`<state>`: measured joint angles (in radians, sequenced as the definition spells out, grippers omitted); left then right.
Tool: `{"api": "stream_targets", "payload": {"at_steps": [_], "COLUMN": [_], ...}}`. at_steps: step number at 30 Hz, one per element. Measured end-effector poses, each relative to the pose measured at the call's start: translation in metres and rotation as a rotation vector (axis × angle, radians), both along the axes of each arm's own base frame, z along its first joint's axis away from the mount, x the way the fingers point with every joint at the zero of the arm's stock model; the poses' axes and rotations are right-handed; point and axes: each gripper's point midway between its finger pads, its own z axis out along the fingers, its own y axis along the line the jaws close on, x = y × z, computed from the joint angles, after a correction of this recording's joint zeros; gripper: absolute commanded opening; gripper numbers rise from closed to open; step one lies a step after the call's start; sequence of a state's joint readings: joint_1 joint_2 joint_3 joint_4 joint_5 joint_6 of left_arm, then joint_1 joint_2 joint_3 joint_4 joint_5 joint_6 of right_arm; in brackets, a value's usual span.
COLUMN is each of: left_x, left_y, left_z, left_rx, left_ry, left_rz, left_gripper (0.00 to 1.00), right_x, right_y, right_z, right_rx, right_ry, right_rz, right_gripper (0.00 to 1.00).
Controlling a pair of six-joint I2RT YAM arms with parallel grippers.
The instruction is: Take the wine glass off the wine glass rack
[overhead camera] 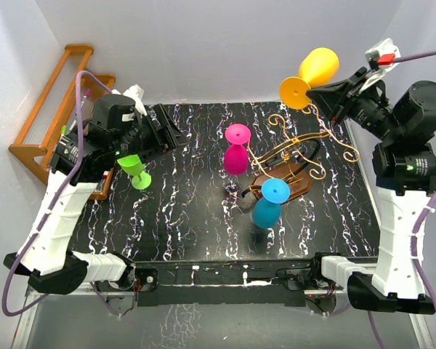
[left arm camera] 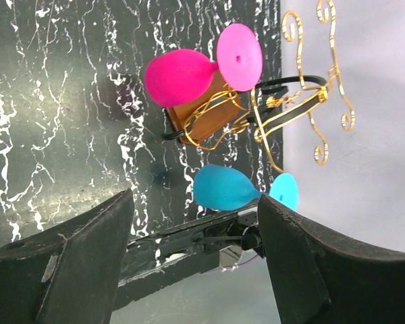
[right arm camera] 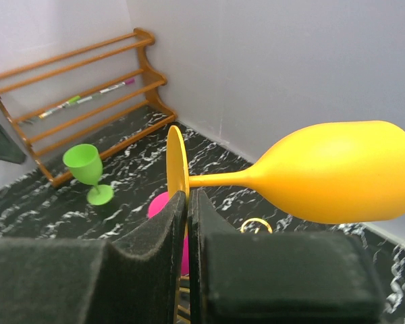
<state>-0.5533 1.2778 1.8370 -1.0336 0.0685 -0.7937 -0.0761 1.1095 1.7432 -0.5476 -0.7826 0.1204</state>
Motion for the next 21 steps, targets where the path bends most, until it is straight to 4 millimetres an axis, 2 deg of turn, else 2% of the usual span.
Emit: {"api": "stream_targets", "payload": {"at_steps": [9,17,21], "left_x": [-0.006,-0.005,-0.003], "left_y": [0.003,0.001,-0.001], "left_z": [0.046,0.046,0.046], "left_rx": [-0.071,-0.09,-0.094], "left_ry": [-0.068,-0.022,-0.008], "left_rz": [0.016,0.041,0.048], "left_gripper": [0.71,0.7,0.7], "right_x": [0.008,0.008,-0.001], "right_y": [0.032,0.066,0.089], "right_z": [-0.016,-0.037,-0.058], "right_rx": [-0.221,-0.45,-0.591], "right_ry": [-0.198,-0.385,-0.474], "right_rz": [0.091,0.15,0.2], "right_gripper": [0.08,0.08,0.08]}}
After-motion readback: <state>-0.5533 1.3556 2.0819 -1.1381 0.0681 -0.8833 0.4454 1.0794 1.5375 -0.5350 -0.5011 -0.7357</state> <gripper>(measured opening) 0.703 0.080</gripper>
